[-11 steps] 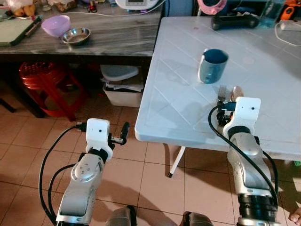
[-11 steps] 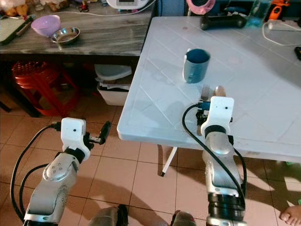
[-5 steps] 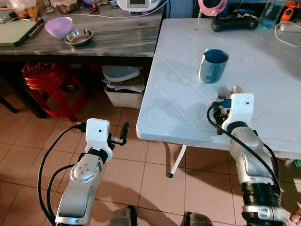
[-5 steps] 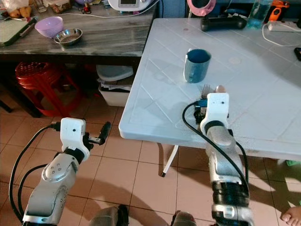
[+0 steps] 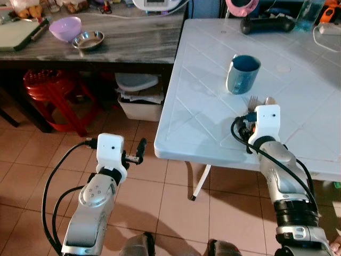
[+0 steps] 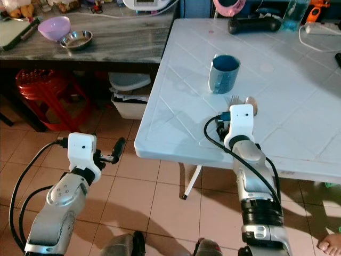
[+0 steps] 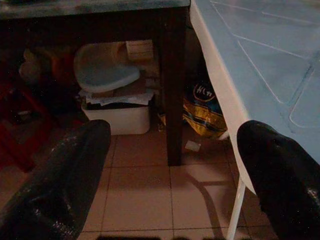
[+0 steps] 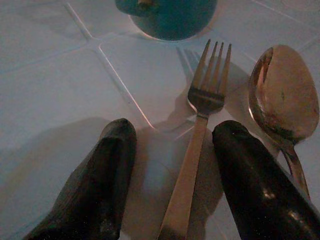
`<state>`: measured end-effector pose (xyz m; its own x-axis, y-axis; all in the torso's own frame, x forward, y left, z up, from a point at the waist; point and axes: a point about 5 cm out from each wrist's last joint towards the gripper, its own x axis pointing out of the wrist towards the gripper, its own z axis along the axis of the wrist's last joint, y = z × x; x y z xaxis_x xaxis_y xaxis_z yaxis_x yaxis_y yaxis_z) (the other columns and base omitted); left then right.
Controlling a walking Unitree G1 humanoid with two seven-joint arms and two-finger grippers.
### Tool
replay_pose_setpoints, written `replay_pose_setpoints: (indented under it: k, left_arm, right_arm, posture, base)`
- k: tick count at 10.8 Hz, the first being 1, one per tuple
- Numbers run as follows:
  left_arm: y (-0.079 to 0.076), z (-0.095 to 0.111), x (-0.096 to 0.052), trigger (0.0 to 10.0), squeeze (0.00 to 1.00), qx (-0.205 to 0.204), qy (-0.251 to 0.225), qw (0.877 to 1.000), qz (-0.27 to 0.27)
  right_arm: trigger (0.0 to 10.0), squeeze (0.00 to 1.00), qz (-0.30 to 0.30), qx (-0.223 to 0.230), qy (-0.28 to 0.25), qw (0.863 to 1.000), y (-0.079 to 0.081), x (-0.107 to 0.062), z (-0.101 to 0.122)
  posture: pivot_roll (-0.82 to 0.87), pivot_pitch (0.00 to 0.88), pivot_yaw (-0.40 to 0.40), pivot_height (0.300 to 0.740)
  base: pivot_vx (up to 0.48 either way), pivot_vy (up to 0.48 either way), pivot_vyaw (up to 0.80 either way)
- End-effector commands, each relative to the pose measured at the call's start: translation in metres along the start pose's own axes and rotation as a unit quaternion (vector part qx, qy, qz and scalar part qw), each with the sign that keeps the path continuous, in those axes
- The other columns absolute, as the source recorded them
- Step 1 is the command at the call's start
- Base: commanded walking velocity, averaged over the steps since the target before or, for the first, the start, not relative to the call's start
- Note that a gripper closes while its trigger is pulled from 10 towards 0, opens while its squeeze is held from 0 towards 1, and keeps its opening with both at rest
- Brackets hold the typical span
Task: Setting the table
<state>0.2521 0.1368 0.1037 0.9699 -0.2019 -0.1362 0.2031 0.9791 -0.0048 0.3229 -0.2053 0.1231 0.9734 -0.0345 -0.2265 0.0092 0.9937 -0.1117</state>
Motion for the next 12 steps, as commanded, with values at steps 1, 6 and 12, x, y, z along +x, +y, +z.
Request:
replay_pose_setpoints:
  k: [1, 6, 12]
  left_arm:
    - [0.003, -0.001, -0.003, 10.0, 0.0, 0.003, 0.006, 1.0, -0.001]
    - [0.003, 0.0, -0.002, 10.0, 0.0, 0.003, 0.006, 1.0, -0.003]
    - [0.001, 0.0, 0.001, 10.0, 0.0, -0.002, 0.006, 1.0, -0.012]
  right_arm:
    - [0.0, 0.0, 0.006, 0.014, 0.034, 0.999, 0.001, 0.001, -0.012]
    - [0.0, 0.0, -0.022, 0.105, 0.078, 0.991, -0.01, -0.001, -0.028]
    - [0.0, 0.0, -0.001, 0.15, 0.113, 0.982, -0.001, -0.003, -0.037]
  posture:
    - [0.04, 0.146, 0.1, 0.74]
    - [0.04, 0.152, 0.107, 0.74]
    - [0.03, 0.14, 0.105, 0.74]
  base:
    - [0.0, 0.0, 0.0]
    - [0.0, 0.0, 0.0]
    - [0.0, 0.0, 0.0]
